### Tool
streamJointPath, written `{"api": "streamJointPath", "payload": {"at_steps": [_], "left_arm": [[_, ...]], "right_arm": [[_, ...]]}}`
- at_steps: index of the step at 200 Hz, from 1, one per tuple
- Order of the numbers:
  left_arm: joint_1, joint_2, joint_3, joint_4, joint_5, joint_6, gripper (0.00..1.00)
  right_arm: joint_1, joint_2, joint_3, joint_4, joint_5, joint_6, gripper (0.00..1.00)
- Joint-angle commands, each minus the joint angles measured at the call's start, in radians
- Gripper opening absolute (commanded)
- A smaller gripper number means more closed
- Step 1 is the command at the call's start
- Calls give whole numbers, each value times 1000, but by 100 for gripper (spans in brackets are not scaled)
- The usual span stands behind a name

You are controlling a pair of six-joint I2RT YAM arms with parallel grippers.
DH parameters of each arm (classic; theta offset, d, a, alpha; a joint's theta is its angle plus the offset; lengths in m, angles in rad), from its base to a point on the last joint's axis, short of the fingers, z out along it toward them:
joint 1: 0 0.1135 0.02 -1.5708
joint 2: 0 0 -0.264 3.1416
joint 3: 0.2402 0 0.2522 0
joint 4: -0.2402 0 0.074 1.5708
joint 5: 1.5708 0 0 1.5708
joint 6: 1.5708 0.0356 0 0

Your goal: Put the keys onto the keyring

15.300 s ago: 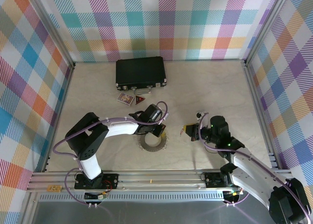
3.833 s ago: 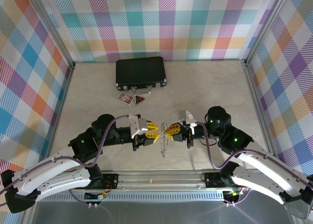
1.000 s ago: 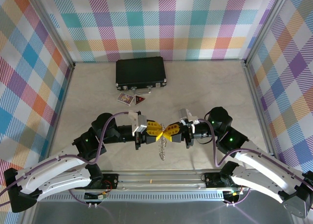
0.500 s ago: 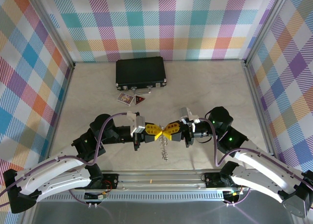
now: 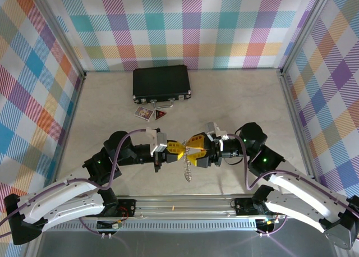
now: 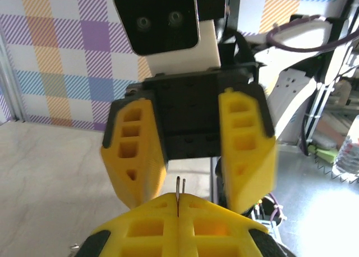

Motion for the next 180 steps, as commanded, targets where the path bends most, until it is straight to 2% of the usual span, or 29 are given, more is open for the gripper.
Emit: {"api": "streamJointPath", "payload": {"at_steps": [1, 42, 78, 96, 100, 107, 117, 180], "left_arm": [[13, -24, -5, -10, -41, 29, 0], [20, -47, -18, -48, -51, 29, 0], [21, -71, -23, -73, -55, 31, 0], [20, -76, -31, -75, -60, 33, 0], [21, -76, -32, -76, -62, 32, 0], [22, -76, -36, -78, -67, 31, 0], [22, -75, -41, -80, -84, 33, 0], [23, -96, -104, -52, -146, 22, 0]], "right_arm": [[-7, -22, 53, -116, 75, 21, 57], [-96, -75, 65, -226, 103, 93, 72], [-164, -77, 101, -406, 214, 110, 77], [-212, -29, 124, -490, 214, 135, 78], [-220, -16, 126, -504, 210, 140, 82], [-230, 6, 131, -531, 212, 147, 94], [-240, 40, 139, -575, 236, 154, 100], [-299, 289, 165, -778, 338, 178, 97]]}}
